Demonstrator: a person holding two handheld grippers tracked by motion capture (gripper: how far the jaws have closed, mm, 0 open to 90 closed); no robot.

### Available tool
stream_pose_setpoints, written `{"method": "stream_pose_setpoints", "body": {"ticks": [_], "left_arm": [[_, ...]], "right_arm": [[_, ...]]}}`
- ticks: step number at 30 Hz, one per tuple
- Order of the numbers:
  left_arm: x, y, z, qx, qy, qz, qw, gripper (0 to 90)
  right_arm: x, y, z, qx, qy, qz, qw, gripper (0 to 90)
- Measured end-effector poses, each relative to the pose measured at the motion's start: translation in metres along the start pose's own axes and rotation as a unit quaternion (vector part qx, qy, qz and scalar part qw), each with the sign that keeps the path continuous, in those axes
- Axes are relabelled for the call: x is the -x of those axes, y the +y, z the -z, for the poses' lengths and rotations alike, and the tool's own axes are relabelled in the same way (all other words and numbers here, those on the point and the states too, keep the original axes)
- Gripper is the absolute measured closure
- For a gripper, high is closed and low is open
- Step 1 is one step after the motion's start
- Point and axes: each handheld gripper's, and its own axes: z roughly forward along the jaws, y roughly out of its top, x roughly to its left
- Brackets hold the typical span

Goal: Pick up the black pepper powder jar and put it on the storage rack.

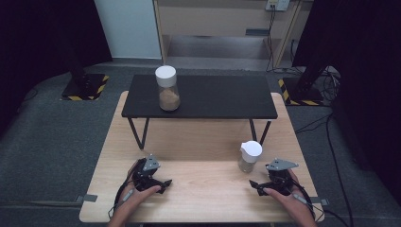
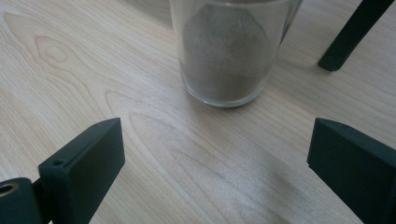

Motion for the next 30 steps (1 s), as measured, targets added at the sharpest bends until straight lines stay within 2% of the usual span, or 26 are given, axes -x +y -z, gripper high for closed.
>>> {"method": "stream_pose_setpoints", "body": {"ticks": [30], "left_arm": [[0.0, 0.0, 0.0, 0.0, 0.001, 0.001, 1.0, 0.0]], "right_arm": [[0.0, 0.015, 0.0, 0.028, 0.01, 0.0, 0.9996, 5.6]]}}
